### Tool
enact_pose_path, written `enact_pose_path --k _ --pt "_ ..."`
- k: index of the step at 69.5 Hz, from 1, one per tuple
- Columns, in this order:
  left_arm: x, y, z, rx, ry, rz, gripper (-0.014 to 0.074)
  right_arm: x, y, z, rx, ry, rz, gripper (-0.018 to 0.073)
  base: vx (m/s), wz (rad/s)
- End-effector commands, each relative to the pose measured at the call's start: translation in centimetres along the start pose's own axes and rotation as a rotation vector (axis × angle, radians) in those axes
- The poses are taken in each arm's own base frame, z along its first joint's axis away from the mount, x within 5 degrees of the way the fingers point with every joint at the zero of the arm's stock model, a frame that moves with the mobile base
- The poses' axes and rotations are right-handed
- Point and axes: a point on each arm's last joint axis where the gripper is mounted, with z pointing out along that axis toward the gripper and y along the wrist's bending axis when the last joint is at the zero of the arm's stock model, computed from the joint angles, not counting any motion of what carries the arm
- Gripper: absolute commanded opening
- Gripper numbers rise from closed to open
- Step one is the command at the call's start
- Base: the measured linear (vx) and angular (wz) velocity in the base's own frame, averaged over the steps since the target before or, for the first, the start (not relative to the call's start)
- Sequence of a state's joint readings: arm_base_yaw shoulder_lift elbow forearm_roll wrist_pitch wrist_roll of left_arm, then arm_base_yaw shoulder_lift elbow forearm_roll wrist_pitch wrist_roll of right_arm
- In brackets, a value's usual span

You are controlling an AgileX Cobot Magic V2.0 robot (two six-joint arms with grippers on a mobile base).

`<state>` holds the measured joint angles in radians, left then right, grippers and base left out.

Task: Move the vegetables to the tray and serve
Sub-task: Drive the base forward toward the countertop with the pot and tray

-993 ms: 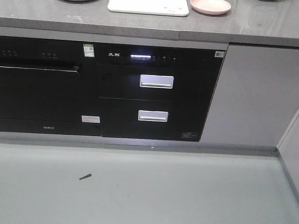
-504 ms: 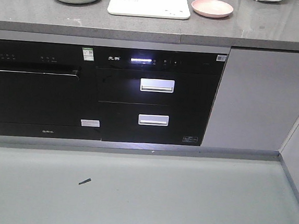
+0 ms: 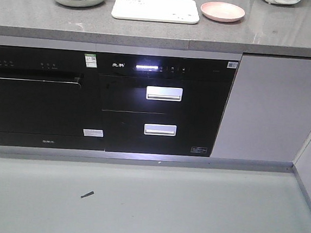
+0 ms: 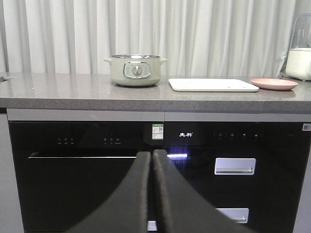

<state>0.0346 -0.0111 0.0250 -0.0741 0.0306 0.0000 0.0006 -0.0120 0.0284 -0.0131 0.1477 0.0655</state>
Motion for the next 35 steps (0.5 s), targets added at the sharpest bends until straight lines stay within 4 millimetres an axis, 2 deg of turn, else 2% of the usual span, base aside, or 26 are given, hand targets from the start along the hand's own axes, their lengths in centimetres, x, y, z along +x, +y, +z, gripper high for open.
enact_pose_path --k 1,35 --pt "-0.53 0.01 -0.12 0.001 -0.078 -0.008 -0.0006 -0.47 0.02 0.00 -0.003 -0.071 -0.011 -0.0003 0.07 0.01" --pt "-0.53 0.01 -0.12 0.001 -0.078 -0.008 -0.0006 -0.47 0.02 0.00 -0.003 -0.071 -0.011 -0.0003 0.07 0.00"
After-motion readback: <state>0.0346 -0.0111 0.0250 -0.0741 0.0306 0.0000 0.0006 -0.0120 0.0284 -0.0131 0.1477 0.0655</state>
